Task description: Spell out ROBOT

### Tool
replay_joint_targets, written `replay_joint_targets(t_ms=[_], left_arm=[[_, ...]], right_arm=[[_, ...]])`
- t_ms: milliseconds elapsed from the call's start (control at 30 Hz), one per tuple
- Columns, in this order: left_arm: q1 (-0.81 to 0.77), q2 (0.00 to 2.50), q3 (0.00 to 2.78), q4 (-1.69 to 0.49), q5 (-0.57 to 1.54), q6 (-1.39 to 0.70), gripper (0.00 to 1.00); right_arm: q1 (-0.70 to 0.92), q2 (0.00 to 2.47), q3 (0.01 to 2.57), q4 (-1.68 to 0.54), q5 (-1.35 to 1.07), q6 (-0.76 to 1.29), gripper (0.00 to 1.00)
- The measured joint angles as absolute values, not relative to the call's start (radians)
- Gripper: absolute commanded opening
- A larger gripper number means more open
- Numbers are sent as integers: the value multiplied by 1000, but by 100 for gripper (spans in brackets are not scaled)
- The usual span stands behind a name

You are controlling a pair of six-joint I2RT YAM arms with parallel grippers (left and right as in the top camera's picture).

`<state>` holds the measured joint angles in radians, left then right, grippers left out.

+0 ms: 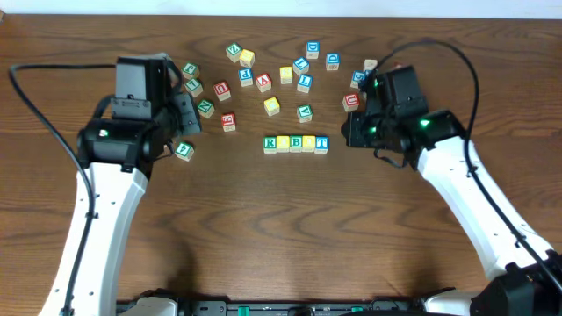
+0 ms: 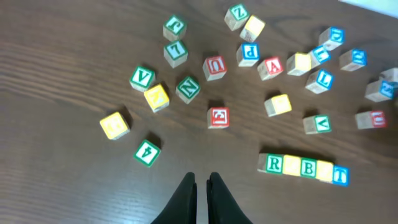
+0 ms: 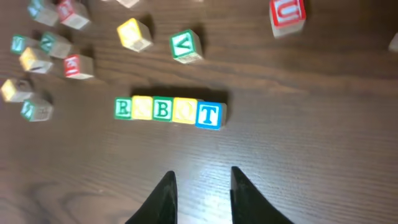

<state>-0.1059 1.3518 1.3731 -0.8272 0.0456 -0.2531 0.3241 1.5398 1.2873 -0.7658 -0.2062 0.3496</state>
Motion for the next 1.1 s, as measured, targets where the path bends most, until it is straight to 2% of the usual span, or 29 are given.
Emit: replay_joint_targets(t_ms=[333, 567, 633, 800, 1033, 1100], left_arm=[[-39, 1348, 1493, -970, 46, -253, 8], [0, 1341, 1501, -984, 46, -253, 9], [1, 1340, 1501, -984, 46, -250, 25], [3, 1340, 1501, -985, 45, -242, 51], [3, 1340, 1501, -985, 46, -239, 74], [3, 1340, 1501, -984, 46, -241, 77]], right_arm=[[325, 1537, 1395, -841, -201, 318, 27], [325, 1537, 1395, -843, -201, 311, 29], [325, 1537, 1395, -844, -200, 303, 32], [324, 1537, 1395, -850, -179, 290, 41], [307, 1537, 1395, -875, -159, 278, 52], [289, 1536, 1395, -882, -156, 277, 54]])
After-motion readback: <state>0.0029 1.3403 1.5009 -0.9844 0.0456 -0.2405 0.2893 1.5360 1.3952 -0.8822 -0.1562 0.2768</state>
